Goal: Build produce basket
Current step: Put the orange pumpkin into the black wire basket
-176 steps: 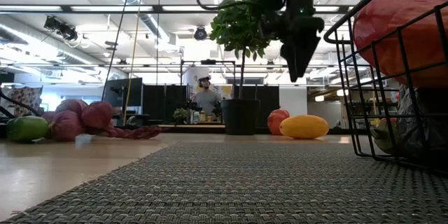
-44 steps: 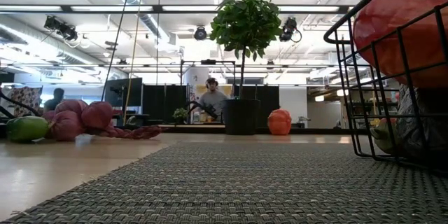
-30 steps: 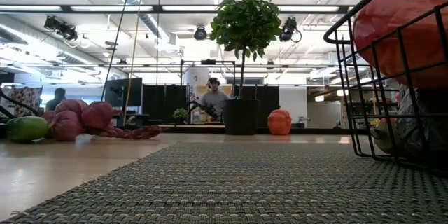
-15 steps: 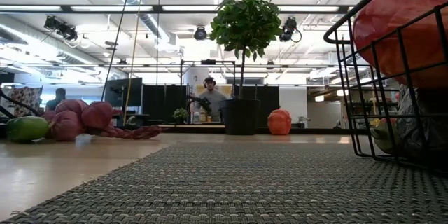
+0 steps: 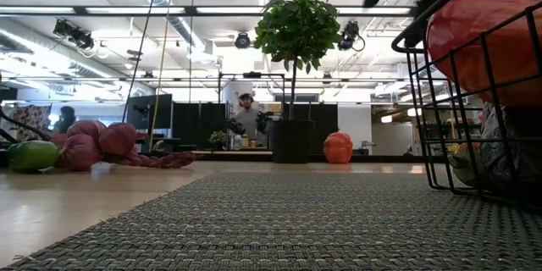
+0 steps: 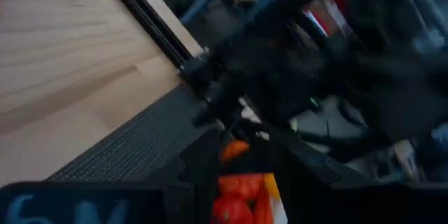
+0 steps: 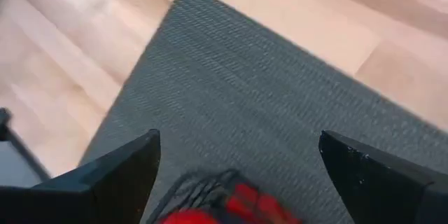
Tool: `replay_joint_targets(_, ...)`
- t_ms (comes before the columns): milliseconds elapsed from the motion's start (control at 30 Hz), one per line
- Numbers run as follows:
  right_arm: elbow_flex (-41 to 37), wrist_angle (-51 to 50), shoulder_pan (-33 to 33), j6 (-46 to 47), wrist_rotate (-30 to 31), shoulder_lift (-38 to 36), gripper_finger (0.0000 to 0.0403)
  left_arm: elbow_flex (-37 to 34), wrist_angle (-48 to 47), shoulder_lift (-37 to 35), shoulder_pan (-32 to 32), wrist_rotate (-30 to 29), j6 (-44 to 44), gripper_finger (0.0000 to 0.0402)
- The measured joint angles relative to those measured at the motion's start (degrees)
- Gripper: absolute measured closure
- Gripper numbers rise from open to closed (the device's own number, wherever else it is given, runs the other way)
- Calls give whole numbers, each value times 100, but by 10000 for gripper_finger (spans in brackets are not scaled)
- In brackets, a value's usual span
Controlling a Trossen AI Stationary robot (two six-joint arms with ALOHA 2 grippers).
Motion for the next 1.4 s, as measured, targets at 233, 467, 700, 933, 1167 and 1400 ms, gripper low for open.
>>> replay_joint_targets(233, 0, 70, -1116, -1234, -291, 72, 12, -6, -139, -211, 319, 618, 438, 269)
replay_joint_targets(467, 0, 0, -2043, -3017, -770, 111, 24, 4, -122, -467, 819, 627, 743, 269)
replay_joint_targets(700, 0, -40, -2941, -4422, -1283, 111, 49, 4, 118, -475, 1252, 627, 685, 269)
replay_joint_targets(933, 2, 396, -3658, -5512, -1781, 187, 54, 4, 125, -475, 1603, 624, 300, 269)
replay_joint_targets(1167, -1, 524, -4146, -6151, -2050, 403, 54, 4, 397, -475, 1698, 627, -17, 269)
replay_joint_targets(1400, -399, 909, -4425, -6711, -1801, 478, 54, 4, 435, -473, 1695, 626, -127, 269)
